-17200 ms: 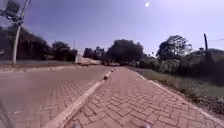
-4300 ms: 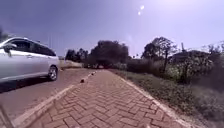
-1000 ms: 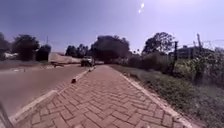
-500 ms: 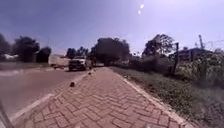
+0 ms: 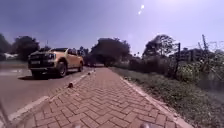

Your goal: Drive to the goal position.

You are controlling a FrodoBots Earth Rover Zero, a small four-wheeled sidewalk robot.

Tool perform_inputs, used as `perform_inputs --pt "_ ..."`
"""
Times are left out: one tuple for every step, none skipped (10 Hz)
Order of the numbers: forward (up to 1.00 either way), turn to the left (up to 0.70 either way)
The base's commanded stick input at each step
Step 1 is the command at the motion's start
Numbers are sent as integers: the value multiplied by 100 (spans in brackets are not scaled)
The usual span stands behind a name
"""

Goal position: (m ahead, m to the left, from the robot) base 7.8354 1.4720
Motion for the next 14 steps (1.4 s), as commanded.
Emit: perform_inputs --pt "30 0" --pt "30 0" --pt "30 0" --pt "30 0" --pt "30 0" --pt "30 0" --pt "30 0" --pt "30 0" --pt "30 0" --pt "30 0" --pt "30 0" --pt "30 0" --pt "30 0" --pt "30 0"
